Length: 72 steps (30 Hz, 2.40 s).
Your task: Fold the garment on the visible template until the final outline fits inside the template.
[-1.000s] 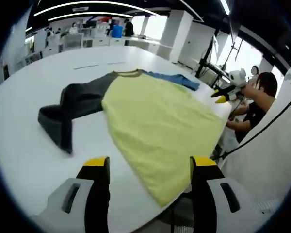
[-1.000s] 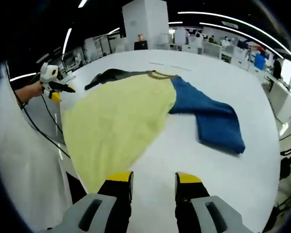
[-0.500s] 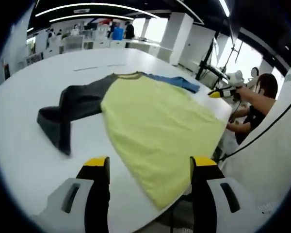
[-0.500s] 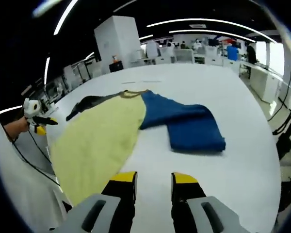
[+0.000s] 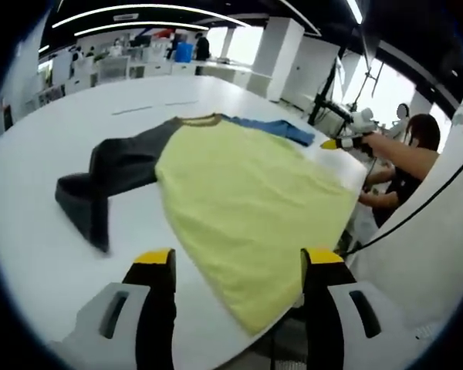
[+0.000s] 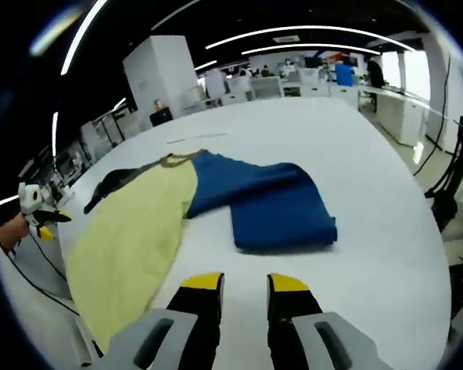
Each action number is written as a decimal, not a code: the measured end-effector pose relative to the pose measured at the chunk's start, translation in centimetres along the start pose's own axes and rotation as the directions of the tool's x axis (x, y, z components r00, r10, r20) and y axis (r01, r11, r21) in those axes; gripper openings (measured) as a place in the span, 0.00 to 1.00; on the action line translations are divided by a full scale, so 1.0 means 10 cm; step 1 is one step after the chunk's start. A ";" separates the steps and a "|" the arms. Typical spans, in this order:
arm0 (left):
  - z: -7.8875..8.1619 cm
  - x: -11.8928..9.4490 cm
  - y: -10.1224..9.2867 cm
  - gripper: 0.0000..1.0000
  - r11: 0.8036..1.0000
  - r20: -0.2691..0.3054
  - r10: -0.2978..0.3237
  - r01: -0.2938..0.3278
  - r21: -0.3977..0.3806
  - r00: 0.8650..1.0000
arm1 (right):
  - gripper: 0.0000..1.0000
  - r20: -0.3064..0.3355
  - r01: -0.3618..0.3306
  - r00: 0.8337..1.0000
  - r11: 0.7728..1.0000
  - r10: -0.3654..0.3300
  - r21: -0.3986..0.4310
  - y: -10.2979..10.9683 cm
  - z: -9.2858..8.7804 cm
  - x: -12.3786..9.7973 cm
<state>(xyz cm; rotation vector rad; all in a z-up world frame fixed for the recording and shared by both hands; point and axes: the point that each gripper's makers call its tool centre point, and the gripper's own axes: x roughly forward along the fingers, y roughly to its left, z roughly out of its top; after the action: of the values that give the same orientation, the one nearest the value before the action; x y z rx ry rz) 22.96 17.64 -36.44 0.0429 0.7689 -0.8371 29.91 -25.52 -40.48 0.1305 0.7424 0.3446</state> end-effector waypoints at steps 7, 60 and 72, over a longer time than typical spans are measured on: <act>0.01 0.01 0.01 0.63 1.000 0.001 0.009 -0.009 0.007 1.000 | 0.16 0.009 0.024 1.000 0.999 -0.024 0.038 -0.11 0.06 0.09; -0.08 0.03 -0.02 0.59 1.000 -0.035 0.011 -0.011 0.001 0.999 | 0.00 -0.049 0.114 0.992 0.993 -0.114 0.003 -0.53 0.24 0.27; -0.06 0.04 -0.02 0.59 1.000 -0.038 0.009 -0.009 0.005 0.999 | 0.00 -0.114 0.135 0.983 0.986 -0.146 -0.100 -0.73 0.31 0.19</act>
<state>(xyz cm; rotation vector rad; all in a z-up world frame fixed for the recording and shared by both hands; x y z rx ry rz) 22.65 17.46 -37.07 0.0669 0.8017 -0.8315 35.24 -31.71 -41.15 -0.0301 0.8498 0.2532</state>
